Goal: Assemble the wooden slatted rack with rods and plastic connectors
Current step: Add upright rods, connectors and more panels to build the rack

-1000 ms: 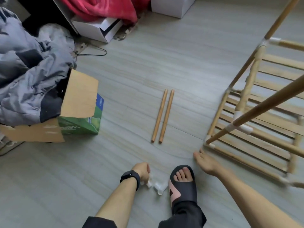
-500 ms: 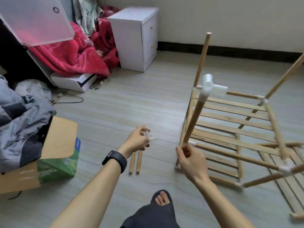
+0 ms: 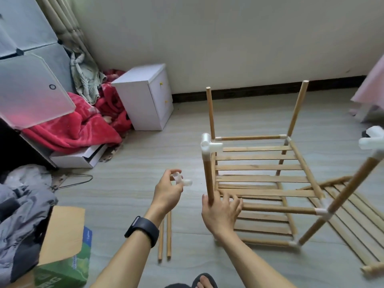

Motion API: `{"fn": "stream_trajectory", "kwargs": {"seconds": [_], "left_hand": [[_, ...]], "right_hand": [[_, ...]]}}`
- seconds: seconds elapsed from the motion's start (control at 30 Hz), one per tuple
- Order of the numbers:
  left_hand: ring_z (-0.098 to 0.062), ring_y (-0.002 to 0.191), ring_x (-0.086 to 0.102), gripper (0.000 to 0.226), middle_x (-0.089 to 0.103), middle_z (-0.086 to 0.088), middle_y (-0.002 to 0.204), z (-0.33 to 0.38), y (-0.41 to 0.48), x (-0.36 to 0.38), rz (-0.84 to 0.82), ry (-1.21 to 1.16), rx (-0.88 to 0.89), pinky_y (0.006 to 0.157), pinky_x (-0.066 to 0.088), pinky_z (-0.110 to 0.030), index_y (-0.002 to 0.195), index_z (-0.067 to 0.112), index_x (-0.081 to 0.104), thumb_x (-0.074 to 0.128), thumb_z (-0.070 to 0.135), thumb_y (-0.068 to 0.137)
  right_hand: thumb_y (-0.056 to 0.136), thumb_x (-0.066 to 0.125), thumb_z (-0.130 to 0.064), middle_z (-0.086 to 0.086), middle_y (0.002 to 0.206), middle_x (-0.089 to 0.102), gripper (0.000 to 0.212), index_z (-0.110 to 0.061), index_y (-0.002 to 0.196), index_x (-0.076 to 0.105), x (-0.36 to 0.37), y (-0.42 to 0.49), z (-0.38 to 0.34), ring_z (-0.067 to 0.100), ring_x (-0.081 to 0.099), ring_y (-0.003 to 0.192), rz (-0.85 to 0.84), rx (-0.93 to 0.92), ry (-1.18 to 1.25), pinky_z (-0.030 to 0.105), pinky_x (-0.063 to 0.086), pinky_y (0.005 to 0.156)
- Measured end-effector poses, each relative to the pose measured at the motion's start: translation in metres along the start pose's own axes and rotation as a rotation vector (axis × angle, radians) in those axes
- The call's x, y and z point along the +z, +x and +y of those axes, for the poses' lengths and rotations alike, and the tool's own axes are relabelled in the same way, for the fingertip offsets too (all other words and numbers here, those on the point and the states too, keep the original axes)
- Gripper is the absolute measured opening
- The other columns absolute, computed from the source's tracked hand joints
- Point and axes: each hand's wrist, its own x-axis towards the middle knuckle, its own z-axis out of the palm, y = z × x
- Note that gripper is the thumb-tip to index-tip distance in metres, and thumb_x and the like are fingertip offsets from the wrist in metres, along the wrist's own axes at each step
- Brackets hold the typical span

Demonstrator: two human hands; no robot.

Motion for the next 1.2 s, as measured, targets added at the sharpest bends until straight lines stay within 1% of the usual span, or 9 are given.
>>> {"fn": "stream_trajectory", "kwargs": {"seconds": [0.1, 0.27, 0.43, 0.57, 0.73, 0.87, 1.03, 1.13, 1.2], "left_hand": [[-0.018, 0.090, 0.069, 0.025, 0.061, 0.002, 0.121, -0.006, -0.001, -0.009, 0.012, 0.037, -0.035, 0.078, 0.057, -0.036, 0.125, 0.027, 0.056, 0.055, 0.020, 0.101], [-0.025, 0.094, 0.068, 0.019, 0.059, 0.002, 0.120, 0.005, 0.000, -0.002, -0.011, 0.134, -0.013, 0.083, 0.058, -0.043, 0.122, 0.027, 0.055, 0.050, 0.028, 0.104], [-0.019, 0.112, 0.056, 0.017, 0.055, -0.002, 0.123, 0.010, 0.004, 0.039, -0.100, 0.199, 0.071, 0.097, 0.050, -0.040, 0.117, 0.031, 0.056, 0.050, 0.026, 0.102], [-0.013, 0.111, 0.051, 0.028, 0.044, -0.001, 0.133, 0.005, -0.002, 0.060, -0.302, 0.387, 0.115, 0.094, 0.043, -0.029, 0.132, 0.028, 0.053, 0.046, 0.025, 0.105], [-0.010, 0.107, 0.055, 0.038, 0.055, 0.000, 0.138, -0.004, -0.010, 0.073, -0.470, 0.531, 0.110, 0.069, 0.042, -0.006, 0.132, 0.030, 0.053, 0.048, 0.007, 0.102], [-0.016, 0.120, 0.059, 0.042, 0.057, 0.004, 0.139, 0.018, -0.021, 0.078, -0.524, 0.484, 0.141, 0.081, 0.051, -0.018, 0.131, 0.036, 0.056, 0.053, 0.007, 0.100], [-0.015, 0.098, 0.070, 0.033, 0.063, 0.003, 0.121, 0.073, -0.033, 0.068, -0.570, 0.117, 0.186, 0.086, 0.061, -0.040, 0.122, 0.033, 0.062, 0.070, 0.019, 0.093], [-0.019, 0.098, 0.073, 0.037, 0.065, -0.003, 0.121, 0.111, -0.043, 0.059, -0.620, -0.121, 0.204, 0.090, 0.060, -0.039, 0.125, 0.023, 0.064, 0.074, 0.013, 0.091], [-0.021, 0.095, 0.075, 0.037, 0.065, -0.005, 0.120, 0.135, -0.050, 0.053, -0.587, -0.206, 0.249, 0.090, 0.060, -0.038, 0.125, 0.020, 0.065, 0.074, 0.012, 0.090]], "right_hand": [[0.097, 0.046, -0.049, -0.008, 0.117, 0.058, 0.026, -0.033, 0.101, 0.066, -0.005, 0.002, 0.008, 0.018, 0.047, 0.125, -0.079, -0.016, 0.101, 0.051, -0.011, 0.118], [0.085, 0.035, -0.060, -0.019, 0.099, 0.059, 0.030, -0.041, 0.075, 0.057, -0.030, -0.008, 0.050, 0.005, 0.056, 0.107, -0.142, -0.198, 0.193, 0.049, -0.004, 0.119], [0.081, 0.055, -0.043, -0.014, 0.093, 0.072, 0.024, -0.029, 0.062, 0.061, -0.063, 0.014, 0.099, -0.002, 0.056, 0.110, -0.137, -0.285, 0.320, 0.036, 0.011, 0.119], [0.097, 0.059, -0.022, -0.007, 0.092, 0.063, 0.020, -0.019, 0.077, 0.061, -0.083, 0.016, 0.131, 0.014, 0.059, 0.102, 0.047, -0.100, 0.439, 0.032, 0.043, 0.089], [0.099, 0.060, -0.022, 0.006, 0.116, 0.049, 0.014, -0.013, 0.105, 0.050, -0.102, 0.046, 0.150, 0.026, 0.045, 0.117, 0.204, 0.087, 0.337, 0.038, 0.036, 0.102], [0.102, 0.043, -0.054, 0.022, 0.126, 0.053, 0.051, -0.008, 0.124, 0.047, -0.116, 0.074, 0.163, 0.043, 0.050, 0.123, 0.088, 0.384, 0.285, 0.049, 0.043, 0.099], [0.095, 0.056, -0.057, 0.028, 0.148, 0.035, 0.080, 0.002, 0.142, 0.028, -0.142, 0.082, 0.149, 0.045, 0.035, 0.138, 0.120, 0.641, 0.304, 0.052, 0.036, 0.108], [0.089, 0.065, -0.050, 0.024, 0.139, 0.046, 0.080, 0.002, 0.140, 0.032, -0.141, 0.071, 0.134, 0.041, 0.045, 0.129, 0.085, 0.681, 0.375, 0.048, 0.042, 0.099], [0.088, 0.064, -0.053, 0.014, 0.109, 0.057, 0.059, -0.009, 0.125, 0.052, -0.145, 0.068, 0.117, 0.031, 0.057, 0.100, -0.086, 0.621, 0.573, 0.043, 0.048, 0.083]]}}
